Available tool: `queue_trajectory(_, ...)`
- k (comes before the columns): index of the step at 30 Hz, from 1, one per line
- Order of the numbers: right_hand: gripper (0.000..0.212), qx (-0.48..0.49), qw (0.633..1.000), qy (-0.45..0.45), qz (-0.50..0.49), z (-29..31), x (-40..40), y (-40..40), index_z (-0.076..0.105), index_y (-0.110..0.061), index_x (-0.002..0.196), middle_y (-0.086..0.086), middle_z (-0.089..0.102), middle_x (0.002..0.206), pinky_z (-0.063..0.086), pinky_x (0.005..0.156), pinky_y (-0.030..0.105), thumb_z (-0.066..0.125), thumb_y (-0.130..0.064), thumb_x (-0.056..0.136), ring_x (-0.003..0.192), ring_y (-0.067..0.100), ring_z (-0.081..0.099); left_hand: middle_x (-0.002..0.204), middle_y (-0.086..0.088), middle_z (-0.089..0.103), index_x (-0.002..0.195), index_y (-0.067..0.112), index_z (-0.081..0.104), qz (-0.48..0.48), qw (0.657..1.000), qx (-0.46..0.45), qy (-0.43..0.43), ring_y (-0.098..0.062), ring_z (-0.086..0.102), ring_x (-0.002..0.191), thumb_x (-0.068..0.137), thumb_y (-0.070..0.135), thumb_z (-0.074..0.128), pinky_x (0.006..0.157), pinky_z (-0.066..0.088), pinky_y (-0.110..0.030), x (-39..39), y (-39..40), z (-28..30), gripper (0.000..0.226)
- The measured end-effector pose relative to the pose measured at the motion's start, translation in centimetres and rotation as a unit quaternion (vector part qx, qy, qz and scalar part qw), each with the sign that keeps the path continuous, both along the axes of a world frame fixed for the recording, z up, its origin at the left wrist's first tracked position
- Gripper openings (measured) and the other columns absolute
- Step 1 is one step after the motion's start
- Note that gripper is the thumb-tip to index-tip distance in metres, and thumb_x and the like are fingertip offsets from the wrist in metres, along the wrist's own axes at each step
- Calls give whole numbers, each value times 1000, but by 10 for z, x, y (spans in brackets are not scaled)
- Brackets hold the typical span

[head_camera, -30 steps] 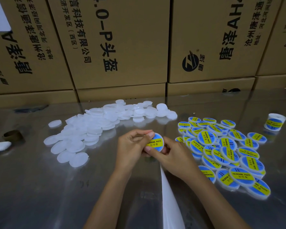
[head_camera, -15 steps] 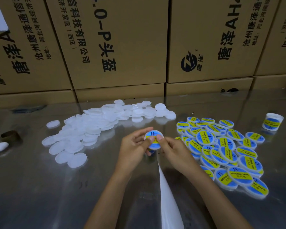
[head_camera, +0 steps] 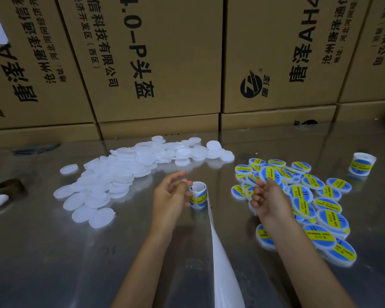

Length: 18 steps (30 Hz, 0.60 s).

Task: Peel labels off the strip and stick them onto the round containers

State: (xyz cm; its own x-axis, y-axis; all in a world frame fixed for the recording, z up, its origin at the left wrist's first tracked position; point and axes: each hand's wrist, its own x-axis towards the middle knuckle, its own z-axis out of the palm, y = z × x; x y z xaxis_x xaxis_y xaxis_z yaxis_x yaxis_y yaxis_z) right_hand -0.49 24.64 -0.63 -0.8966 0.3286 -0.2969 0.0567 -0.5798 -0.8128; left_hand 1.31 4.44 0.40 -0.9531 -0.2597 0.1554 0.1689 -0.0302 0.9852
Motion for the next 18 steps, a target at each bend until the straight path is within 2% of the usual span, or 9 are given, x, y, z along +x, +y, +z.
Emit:
queue_trajectory(6,21,-44,999,14,19,0,-1,1,60,-10,94,0,45,64,33,43,19,44,-21,101,52,11,35,89,0,75,106,20,67,11,1000,-14,-17,-11,65,68,95,-1,52,52,53,-19,-2,-4,-4,28)
queue_trajectory(11,36,-50,998,12,34,-2,-1,2,67,-6,92,-1,46,59,34,38,17,38,-24,105,48,9,35,89,0,75,105,19,68,19,999,-15,-32,0,64,59,93,-1,52,51,52,-18,-5,-8,-7,28)
queue_trajectory(18,31,-15,998,6,67,0,2,-6,64,-8,88,1,45,63,34,38,16,42,-23,103,51,10,37,85,2,72,95,24,68,64,996,-34,-51,-7,59,62,95,0,49,55,47,-23,-9,-21,-11,31)
